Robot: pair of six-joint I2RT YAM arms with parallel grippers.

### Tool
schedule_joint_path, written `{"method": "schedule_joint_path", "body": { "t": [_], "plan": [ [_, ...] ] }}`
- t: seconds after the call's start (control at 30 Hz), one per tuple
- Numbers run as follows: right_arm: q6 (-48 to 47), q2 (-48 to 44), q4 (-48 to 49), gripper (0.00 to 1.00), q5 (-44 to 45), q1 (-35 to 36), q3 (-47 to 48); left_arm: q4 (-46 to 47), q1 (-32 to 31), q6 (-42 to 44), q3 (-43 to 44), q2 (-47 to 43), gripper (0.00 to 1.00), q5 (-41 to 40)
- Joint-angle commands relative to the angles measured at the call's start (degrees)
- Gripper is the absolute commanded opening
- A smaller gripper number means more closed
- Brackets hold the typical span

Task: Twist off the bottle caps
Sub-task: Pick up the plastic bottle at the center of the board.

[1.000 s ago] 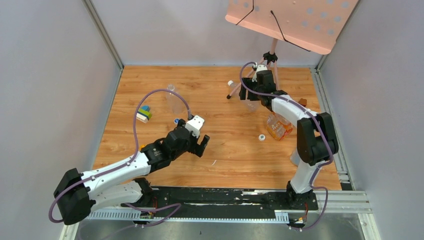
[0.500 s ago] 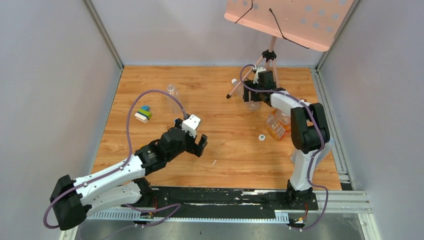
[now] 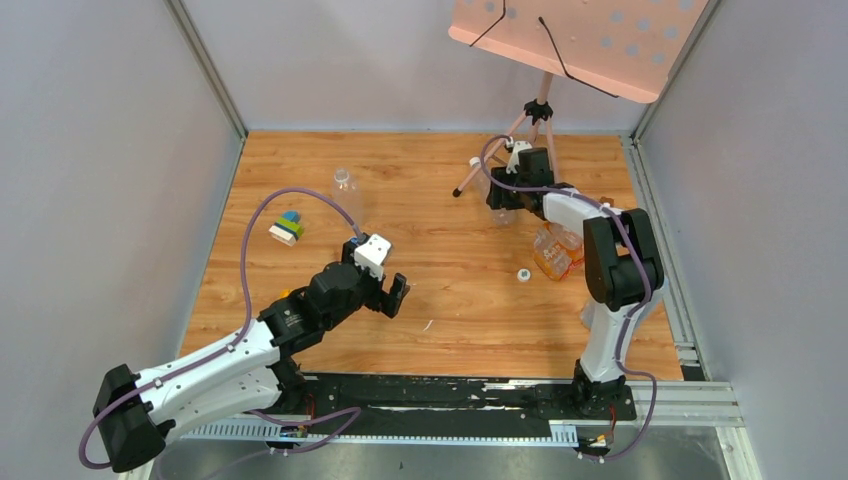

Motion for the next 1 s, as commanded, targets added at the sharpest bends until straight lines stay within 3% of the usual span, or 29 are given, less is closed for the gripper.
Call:
{"method": "schedule_joint_path", "body": {
  "t": [0.0, 0.3, 0.63, 0.97],
  "plan": [
    [3.6, -4.3, -1.3, 0.49, -4.5, 0.4, -3.8, 2.0, 0.2, -0.7, -0.1, -0.8, 1.00, -0.8],
    [14.5, -12.2, -2.3, 0.46, -13.2, 4.9, -15.2, 2.8, 0.2, -3.2, -0.3, -0.7, 1.00, -3.7],
    [24.8, -22.6, 4.2, 0.45, -14.5, 14.2, -32.6, 5.2, 0.2, -5.1, -1.9, -0.1, 1.00, -4.2],
    [35.3, -29.5, 9.0, 0.52, -11.8, 27.6, -35.7, 8.6, 0.2, -7.6, -2.3, 2.6, 1.00, 1.9]
  ]
}}
